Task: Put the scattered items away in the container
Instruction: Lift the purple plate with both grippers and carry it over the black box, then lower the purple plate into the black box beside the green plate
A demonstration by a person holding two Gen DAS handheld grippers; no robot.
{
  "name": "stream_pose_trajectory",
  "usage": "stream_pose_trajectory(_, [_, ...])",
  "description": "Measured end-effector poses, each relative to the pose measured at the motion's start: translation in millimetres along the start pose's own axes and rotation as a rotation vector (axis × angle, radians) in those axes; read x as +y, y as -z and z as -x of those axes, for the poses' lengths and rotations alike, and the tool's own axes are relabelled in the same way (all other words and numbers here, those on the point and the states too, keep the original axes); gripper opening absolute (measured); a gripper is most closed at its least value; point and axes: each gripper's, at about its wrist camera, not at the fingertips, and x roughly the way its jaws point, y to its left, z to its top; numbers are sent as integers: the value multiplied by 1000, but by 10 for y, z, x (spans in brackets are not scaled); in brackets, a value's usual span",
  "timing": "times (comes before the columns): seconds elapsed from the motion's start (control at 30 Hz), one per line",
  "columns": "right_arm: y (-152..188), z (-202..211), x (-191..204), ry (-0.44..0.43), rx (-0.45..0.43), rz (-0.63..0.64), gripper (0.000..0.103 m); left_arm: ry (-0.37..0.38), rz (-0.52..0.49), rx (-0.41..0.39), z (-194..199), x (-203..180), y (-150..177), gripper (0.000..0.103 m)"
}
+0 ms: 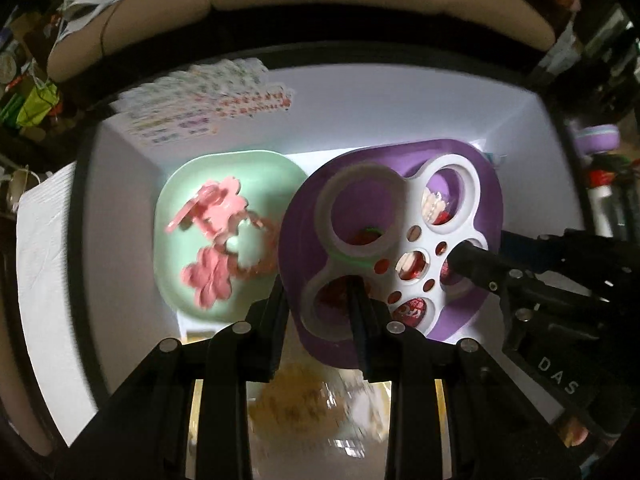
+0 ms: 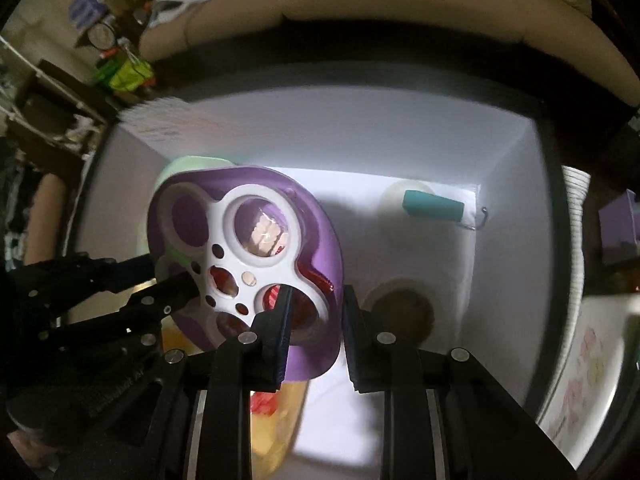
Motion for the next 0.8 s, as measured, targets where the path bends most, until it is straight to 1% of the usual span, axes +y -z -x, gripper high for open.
stream_pose_trajectory(0.13, [-82,-190,13,85,39,31,23,-27,-35,12,-204,-71,-101,27])
stream_pose_trajectory(0.2, [-117,-210,-11,103,43,32,23,-39,-48,9,-252,-97,-147,27])
stream_pose_trajectory(0.27, [-158,-199,-50,102,32,27,23,-72,-66,6,-290,-119,-180,28])
stream_pose_trajectory(0.33, [-191,-195,-92,92,25,15,23,-96,-63,-6,-293,-104,-195,28])
stream_pose_trajectory(0.4, [-203,-192,-111,85,13,3,24,-103,-61,-8,-299,-66,-179,28])
stream_pose_trajectory(0.47, [-196,-208,-88,94,18,18,27,-107,-62,-10,-274,-33,-149,28])
stream_pose_trajectory(0.53, [-195,-184,-70,107,28,36,27,-107,-65,-24,-205,7,-122,32])
stream_pose_trajectory(0.6, [-178,-137,-107,111,23,29,24,-120,-65,-44,-137,67,-82,43])
stream_pose_trajectory(0.67, [-126,-133,-157,104,19,25,22,-110,-54,-43,-109,164,-27,52])
stream_pose_trajectory(0.7, [-112,-128,-159,99,18,26,22,-99,-48,-39,-116,195,-2,55])
stream_pose_trajectory(0.8, [-72,-154,-121,123,21,56,25,-79,-45,-32,-112,271,75,56])
